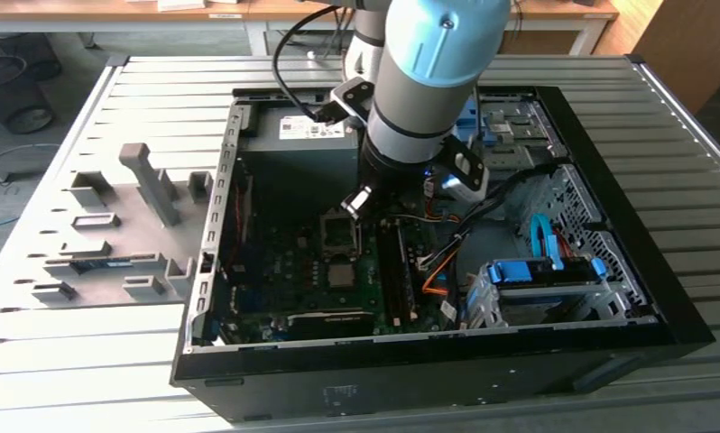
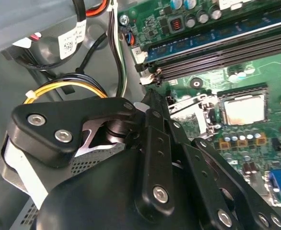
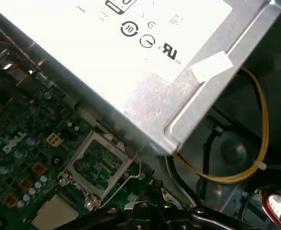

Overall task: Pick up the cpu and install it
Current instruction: 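Close the cpu cover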

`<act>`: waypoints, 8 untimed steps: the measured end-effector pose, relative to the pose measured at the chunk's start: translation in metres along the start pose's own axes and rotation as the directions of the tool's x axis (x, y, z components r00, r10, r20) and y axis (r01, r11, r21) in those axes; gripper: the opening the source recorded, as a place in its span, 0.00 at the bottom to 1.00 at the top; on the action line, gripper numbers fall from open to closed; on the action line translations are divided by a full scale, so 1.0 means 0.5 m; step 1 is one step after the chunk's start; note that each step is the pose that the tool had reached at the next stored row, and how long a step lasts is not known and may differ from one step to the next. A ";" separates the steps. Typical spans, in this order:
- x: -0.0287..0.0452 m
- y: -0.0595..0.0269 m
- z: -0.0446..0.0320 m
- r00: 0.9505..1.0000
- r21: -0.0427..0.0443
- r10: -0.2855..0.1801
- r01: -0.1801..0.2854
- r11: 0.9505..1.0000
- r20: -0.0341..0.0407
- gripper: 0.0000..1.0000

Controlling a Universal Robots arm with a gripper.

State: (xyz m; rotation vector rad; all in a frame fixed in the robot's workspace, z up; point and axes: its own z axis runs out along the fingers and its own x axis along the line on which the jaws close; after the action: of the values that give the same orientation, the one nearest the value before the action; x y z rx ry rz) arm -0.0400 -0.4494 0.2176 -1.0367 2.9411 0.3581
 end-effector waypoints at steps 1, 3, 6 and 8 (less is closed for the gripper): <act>0.000 0.001 0.004 1.000 0.000 0.000 0.000 1.000 0.000 0.10; 0.001 0.003 0.012 1.000 0.000 0.000 0.000 1.000 0.000 0.10; 0.003 0.003 0.023 1.000 0.000 0.000 0.000 1.000 0.000 0.10; 0.004 0.004 0.027 1.000 -0.005 0.000 0.000 1.000 0.004 0.10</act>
State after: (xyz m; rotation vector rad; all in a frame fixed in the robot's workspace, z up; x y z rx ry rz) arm -0.0437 -0.4461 0.2046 -1.0360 2.9380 0.3673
